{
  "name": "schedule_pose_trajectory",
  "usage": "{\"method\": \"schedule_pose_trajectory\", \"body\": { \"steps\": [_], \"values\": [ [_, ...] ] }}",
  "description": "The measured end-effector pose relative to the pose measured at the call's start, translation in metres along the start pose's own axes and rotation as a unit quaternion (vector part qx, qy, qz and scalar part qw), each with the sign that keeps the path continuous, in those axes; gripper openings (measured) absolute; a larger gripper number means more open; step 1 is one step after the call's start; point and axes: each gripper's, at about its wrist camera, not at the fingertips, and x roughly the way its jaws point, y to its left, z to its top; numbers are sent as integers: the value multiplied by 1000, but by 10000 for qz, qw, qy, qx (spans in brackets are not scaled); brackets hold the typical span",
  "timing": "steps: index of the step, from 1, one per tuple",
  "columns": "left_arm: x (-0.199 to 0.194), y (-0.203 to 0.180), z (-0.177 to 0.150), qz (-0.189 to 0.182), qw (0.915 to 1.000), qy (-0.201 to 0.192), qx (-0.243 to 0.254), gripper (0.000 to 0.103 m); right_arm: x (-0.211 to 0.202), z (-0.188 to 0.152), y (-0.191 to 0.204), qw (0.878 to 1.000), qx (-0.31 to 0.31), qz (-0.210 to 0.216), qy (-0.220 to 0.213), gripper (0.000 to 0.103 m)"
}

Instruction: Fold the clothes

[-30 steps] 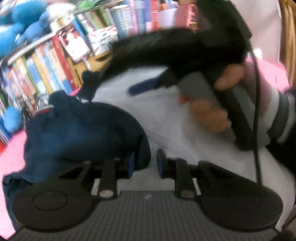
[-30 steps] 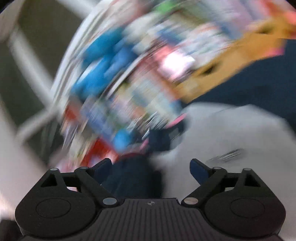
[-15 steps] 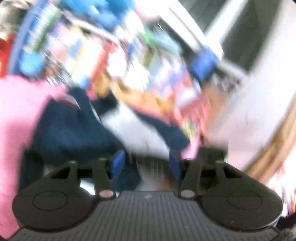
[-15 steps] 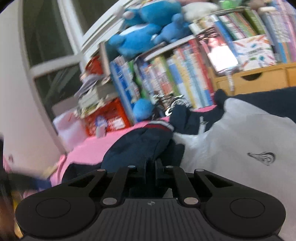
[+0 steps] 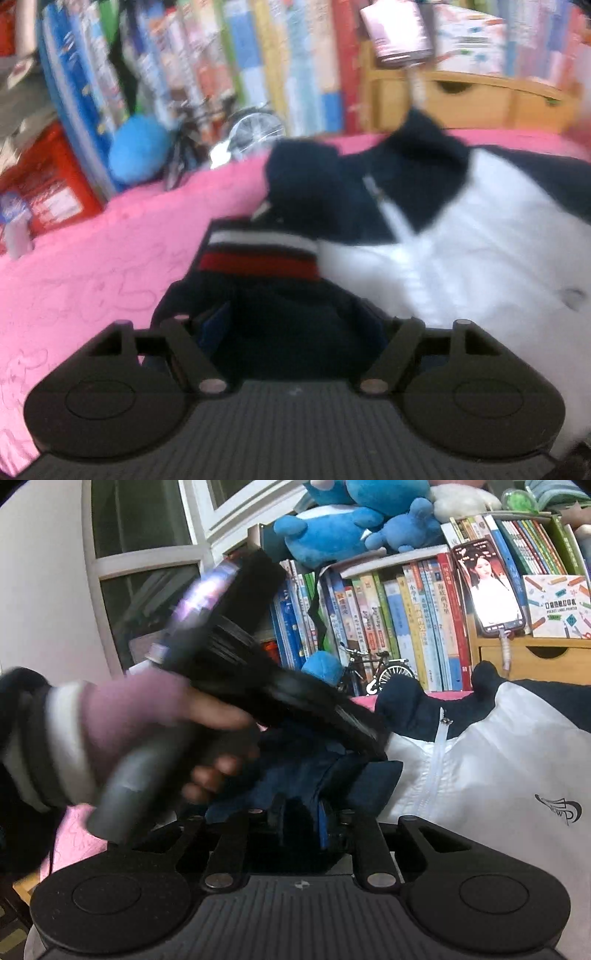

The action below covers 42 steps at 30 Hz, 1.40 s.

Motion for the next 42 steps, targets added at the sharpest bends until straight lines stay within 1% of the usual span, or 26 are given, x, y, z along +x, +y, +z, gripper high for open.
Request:
{"method": "schedule_pose_trajectory", "body": {
  "steps": [1,2,3,6,10,11,12,13,14,15,16,17,18,19,20,22,23,25,27,29,33,36,39,40,41,42],
  "values": [
    [1,5,-1,3,9999,-45,-160,52,0,0,0,10000,3,-5,-2,20],
    [-2,10,-3,-28,9995,-107,-295,40,0,0,1,10000,-9,-13,1,22],
    [-6,15,-4,-102,9988,-212,-418,30,0,0,1,10000,-35,-13,3,23],
    [-27,29,-1,-300,9948,-635,-732,21,0,1,5,9999,-119,-8,1,25],
    [-62,59,1,-578,9869,-1074,-1054,19,-3,0,6,9999,-128,59,-55,32],
    [-71,68,1,-603,9857,-1167,-1059,18,-5,0,5,9999,-105,93,-92,40],
    [-83,79,2,-588,9843,-1274,-1070,18,-7,1,4,9998,-53,131,-155,54],
    [-94,90,2,-570,9832,-1359,-1074,18,-11,1,1,9996,31,165,-241,61],
    [-105,107,2,-479,9811,-1512,-1107,18,-15,3,-2,9990,158,214,-355,73],
    [-117,123,2,-383,9786,-1669,-1142,17,-20,4,-6,9978,326,297,-493,81],
    [-129,140,1,-288,9757,-1824,-1176,17,-26,5,-12,9959,514,391,-628,85],
    [-140,158,0,-77,9709,-2050,-1237,17,-30,5,-17,9941,668,446,-733,93],
    [-151,177,0,140,9650,-2276,-1298,17,-34,6,-22,9920,816,494,-833,96],
    [-162,197,-4,362,9582,-2488,-1367,17,-38,7,-28,9895,963,543,-933,97],
    [-172,220,-8,666,9500,-2696,-1427,17,-38,7,-32,9881,1079,542,-953,97],
    [-190,266,-17,1289,9304,-3059,-1557,17,-37,8,-39,9871,1228,469,-912,97],
    [-195,291,-25,1601,9207,-3152,-1652,17,-34,8,-40,9876,1255,396,-853,97],
    [-195,334,-39,2023,9081,-3097,-1964,18,-27,8,-38,9902,1186,298,-680,97],
    [-181,378,-65,2270,8964,-2910,-2457,19,-20,7,-35,9925,1087,231,-501,97],
    [-159,404,-92,2261,8973,-2586,-2772,19,-14,6,-33,9943,991,183,-346,97],
    [-104,419,-138,2228,9077,-1786,-3074,20,-5,3,-32,9954,945,121,-77,97],
    [-84,424,-159,2116,9030,-1690,-3334,24,-2,1,-34,9948,1016,81,28,97],
    [-82,427,-167,1848,8919,-1977,-3622,24,-1,0,-38,9938,1110,58,71,97],
    [-86,430,-167,1668,8889,-2165,-3678,23,-1,-1,-39,9935,1130,55,87,97],
    [-97,437,-168,1396,8808,-2510,-3764,23,0,-1,-39,9933,1148,53,105,97],
    [-105,440,-172,1127,8670,-2885,-3904,23,0,-1,-40,9931,1166,51,122,97]
  ]
}}
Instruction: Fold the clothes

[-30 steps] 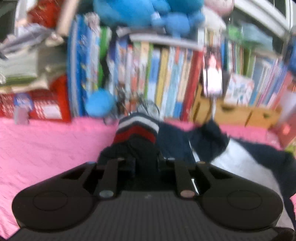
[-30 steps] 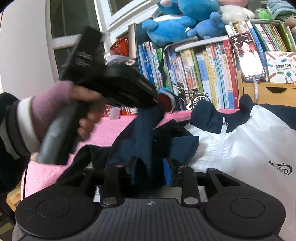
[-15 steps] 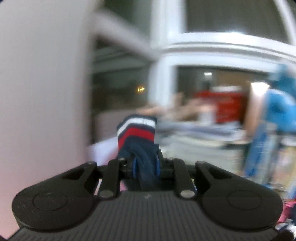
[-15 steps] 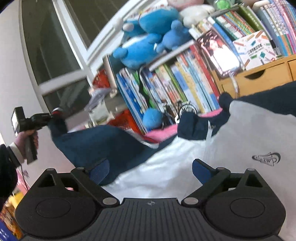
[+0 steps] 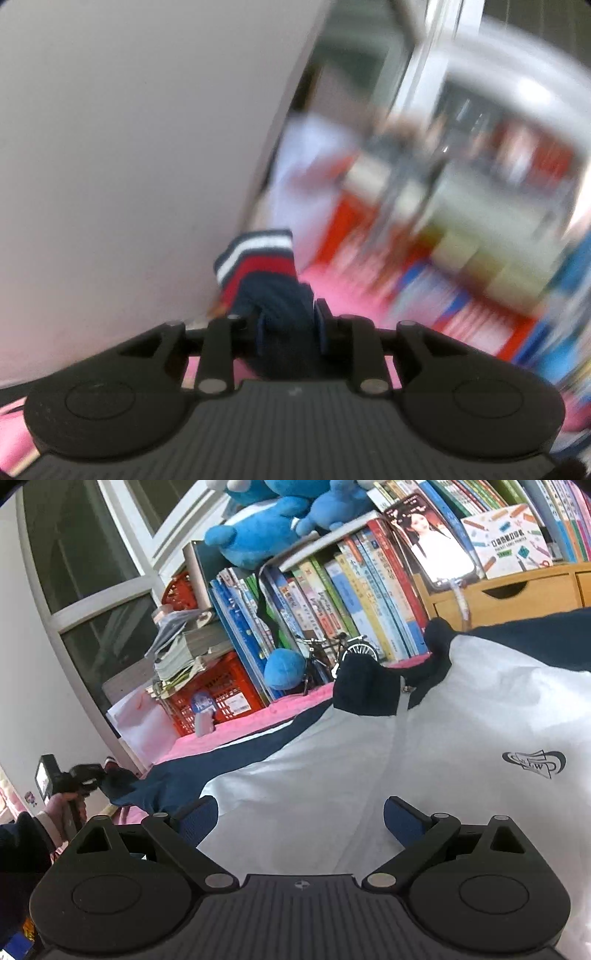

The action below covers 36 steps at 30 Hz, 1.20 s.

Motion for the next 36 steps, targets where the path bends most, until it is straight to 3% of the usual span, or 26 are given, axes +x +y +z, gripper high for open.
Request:
{"method": "schedule_pose_trajectory", "body": {
  "steps": [2,3,5,7,9,15,18,20,21,22,23,24,26,27,28,30,34,36],
  "values": [
    [-14,9,10,-645,9949,-493,-597,28,1,0,-1,10000,30,-5,25,97],
    [-21,14,15,-966,9886,-738,-893,40,1,0,-2,10000,45,-11,37,97],
    [-16,14,10,-225,9977,-363,-519,59,2,1,-2,10000,53,-28,59,98],
    [-10,14,4,553,9984,38,-114,59,2,1,-1,10000,47,-35,73,98],
    [-8,22,-7,824,9963,240,-105,64,2,1,0,10000,41,-42,79,98],
    [0,26,-23,1073,9910,720,-344,79,3,1,-1,9999,54,-71,113,98],
    [19,21,-26,1414,9860,865,-184,82,3,0,-1,9999,56,-82,125,98],
    [20,20,-31,1521,9854,762,55,84,3,1,0,9999,58,-84,131,98],
    [26,16,-33,1553,9848,753,191,76,3,1,-1,9999,59,-85,134,98],
    [32,12,-35,1584,9840,746,327,59,3,1,-1,9998,61,-85,138,98],
    [38,11,-35,1550,9841,789,349,13,3,1,-1,9998,68,-86,143,98],
    [44,7,-32,1569,9831,889,309,12,3,1,-2,9998,102,-84,158,98],
    [44,-7,-18,1274,9890,513,551,11,4,1,-5,9996,178,-78,190,98],
    [38,-19,-6,972,9915,91,858,11,5,1,-7,9995,216,-75,206,98],
    [33,-26,3,764,9906,-253,1102,11,5,1,-8,9994,254,-72,222,98],
    [36,-28,17,684,9865,-334,1449,12,6,1,-10,9993,298,-52,242,98],
    [70,-13,15,1260,9763,490,1689,16,6,1,-12,9991,336,50,264,98],
    [85,-10,1,1668,9628,1000,1877,26,6,1,-13,9990,365,68,267,98]
  ]
}}
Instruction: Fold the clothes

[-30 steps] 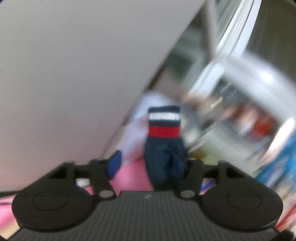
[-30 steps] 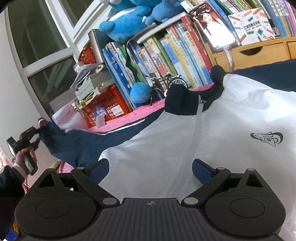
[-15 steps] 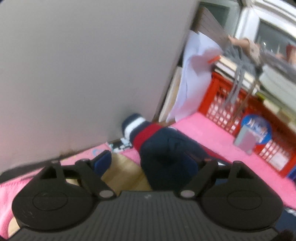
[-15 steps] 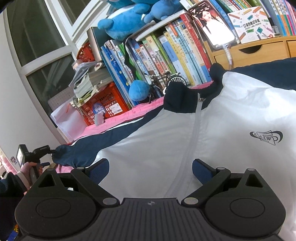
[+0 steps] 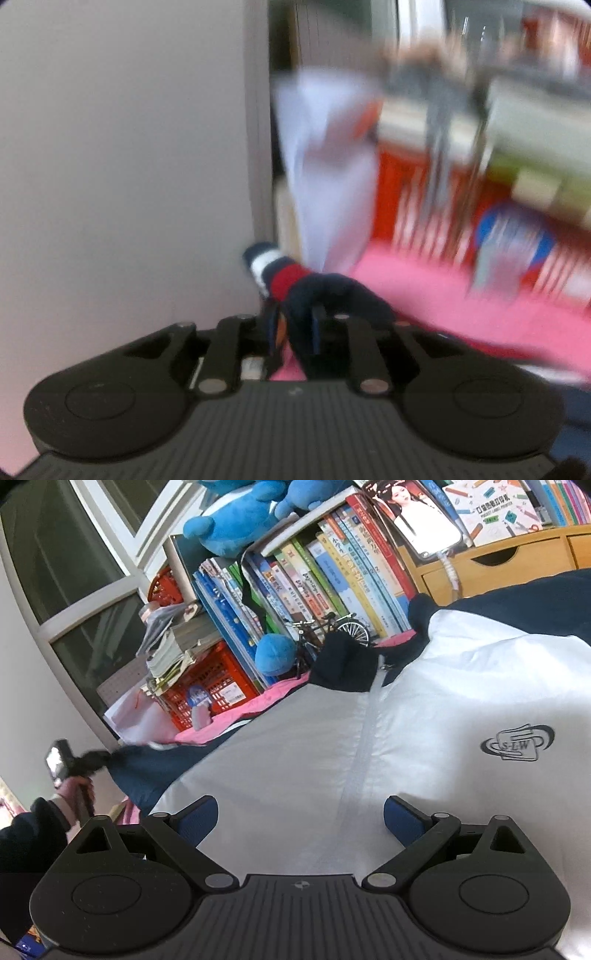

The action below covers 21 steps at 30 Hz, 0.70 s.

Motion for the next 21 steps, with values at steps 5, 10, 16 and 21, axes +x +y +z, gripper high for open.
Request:
{"method": "schedule_pose_trajectory", "body": {
  "steps": [5,10,16,21],
  "values": [
    [2,-12,-18,170,9989,387,177,55,0,0,1,10000,-6,-29,-8,99],
    [-44,-9,-16,-264,9980,92,-565,71,0,0,2,10000,-40,-74,-4,99],
    [-124,-27,-25,-972,9938,-189,-514,73,1,0,3,9999,-66,-89,10,100],
    [-194,-57,-62,-2650,9618,277,-632,76,-2,0,5,9997,-57,-197,-97,100]
  ]
}}
